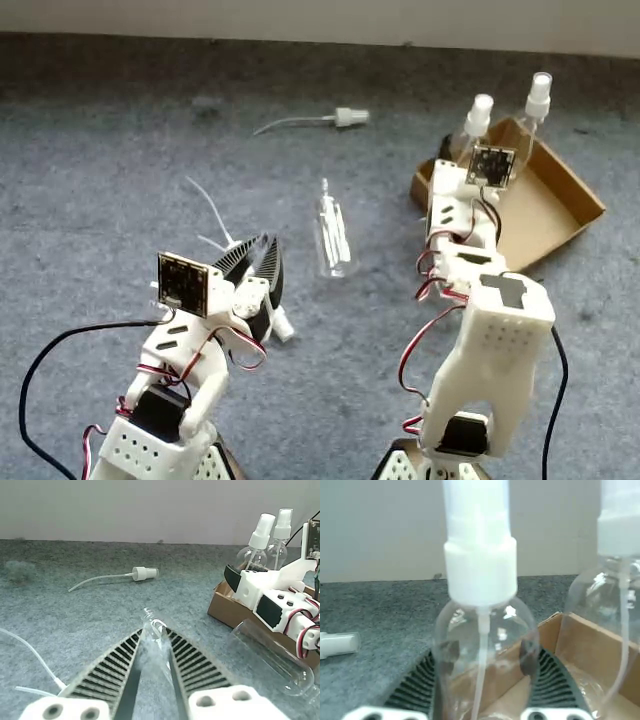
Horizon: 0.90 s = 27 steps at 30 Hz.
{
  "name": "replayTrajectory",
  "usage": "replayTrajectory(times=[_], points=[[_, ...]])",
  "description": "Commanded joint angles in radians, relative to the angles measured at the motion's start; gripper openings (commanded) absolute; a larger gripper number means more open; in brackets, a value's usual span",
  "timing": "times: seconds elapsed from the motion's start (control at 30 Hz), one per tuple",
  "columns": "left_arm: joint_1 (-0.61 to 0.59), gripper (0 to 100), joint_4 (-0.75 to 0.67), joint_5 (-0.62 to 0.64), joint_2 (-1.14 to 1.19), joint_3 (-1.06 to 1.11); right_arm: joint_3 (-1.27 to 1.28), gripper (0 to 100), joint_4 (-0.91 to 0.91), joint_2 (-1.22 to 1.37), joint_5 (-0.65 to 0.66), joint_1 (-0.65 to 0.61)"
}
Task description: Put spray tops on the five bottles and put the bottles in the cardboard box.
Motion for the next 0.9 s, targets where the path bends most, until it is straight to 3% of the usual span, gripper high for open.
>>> replayTrajectory(times=[0.0,0.87], points=[[-0.016,0,0.005,0.006,0.007,0.021,-0.047,15.9,-0.035,-0.021,0.011,-0.018],[-0.016,0,0.005,0.006,0.007,0.021,-0.048,19.3,-0.036,-0.027,0.011,-0.01]])
